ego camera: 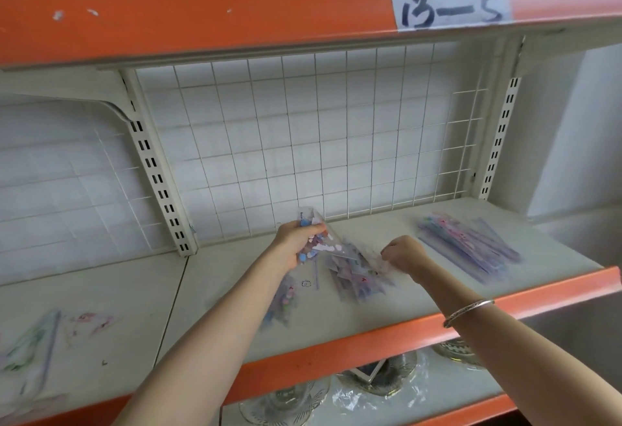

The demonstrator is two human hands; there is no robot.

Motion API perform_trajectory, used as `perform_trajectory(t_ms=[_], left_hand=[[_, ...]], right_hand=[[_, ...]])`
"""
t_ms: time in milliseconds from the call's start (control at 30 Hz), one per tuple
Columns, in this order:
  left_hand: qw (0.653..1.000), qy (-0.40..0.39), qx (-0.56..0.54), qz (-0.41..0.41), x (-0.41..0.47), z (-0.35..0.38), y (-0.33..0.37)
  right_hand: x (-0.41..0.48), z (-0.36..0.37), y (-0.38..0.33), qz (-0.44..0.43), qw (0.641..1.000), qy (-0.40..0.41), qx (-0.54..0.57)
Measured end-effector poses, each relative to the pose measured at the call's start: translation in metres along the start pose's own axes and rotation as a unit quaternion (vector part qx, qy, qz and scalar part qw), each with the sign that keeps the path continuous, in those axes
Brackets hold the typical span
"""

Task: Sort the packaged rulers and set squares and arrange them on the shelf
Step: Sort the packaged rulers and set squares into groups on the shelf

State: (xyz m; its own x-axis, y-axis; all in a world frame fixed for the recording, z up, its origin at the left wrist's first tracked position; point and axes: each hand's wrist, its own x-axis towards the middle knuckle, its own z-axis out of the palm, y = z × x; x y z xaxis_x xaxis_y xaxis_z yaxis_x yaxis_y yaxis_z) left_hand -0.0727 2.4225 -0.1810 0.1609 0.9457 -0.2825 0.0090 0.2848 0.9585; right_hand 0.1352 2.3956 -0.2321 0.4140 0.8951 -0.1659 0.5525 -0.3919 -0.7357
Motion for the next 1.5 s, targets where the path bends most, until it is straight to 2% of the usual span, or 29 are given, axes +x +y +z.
perform_trajectory(t_ms=[233,367,433,700,800,967,1100,1233,1500], left_hand=[[1.000,0.000,0.017,-0.013,0.001,0.009,0.000],[1.000,-0.009,-0.005,-0.001,-0.001,0.009,0.000],[1.000,-0.008,-0.015,0.002,-0.003,0.007,0.000],[0.995,-0.080,-0.055,-0.018,-0.010,-0.015,0.005],[0.998,-0.052,-0.041,0.006,-0.010,-0.030,0.003],[0.998,0.038,-0.036,0.037,-0.010,-0.053,-0.002],[0.992,0.099,-0.062,0.054,-0.011,-0.065,-0.005],[0.991,0.088,-0.091,0.031,-0.015,-0.077,-0.005],[0.992,0.061,-0.108,-0.008,-0.025,-0.094,0.001]], right_hand=[[-0.022,-0.010,-0.024,-0.075,0.994,0.004,0.085],[-0.041,-0.008,-0.050,-0.118,0.973,-0.094,0.175],[-0.045,-0.004,-0.058,-0.127,0.968,-0.127,0.173],[-0.039,0.006,-0.060,-0.096,0.966,-0.102,0.215],[-0.037,0.011,-0.062,-0.069,0.952,-0.112,0.277],[-0.041,0.027,-0.074,-0.041,0.907,-0.184,0.377],[-0.048,0.045,-0.085,-0.041,0.893,-0.227,0.386],[-0.052,0.057,-0.095,-0.046,0.883,-0.274,0.379],[-0.053,0.073,-0.112,-0.059,0.916,-0.214,0.335]])
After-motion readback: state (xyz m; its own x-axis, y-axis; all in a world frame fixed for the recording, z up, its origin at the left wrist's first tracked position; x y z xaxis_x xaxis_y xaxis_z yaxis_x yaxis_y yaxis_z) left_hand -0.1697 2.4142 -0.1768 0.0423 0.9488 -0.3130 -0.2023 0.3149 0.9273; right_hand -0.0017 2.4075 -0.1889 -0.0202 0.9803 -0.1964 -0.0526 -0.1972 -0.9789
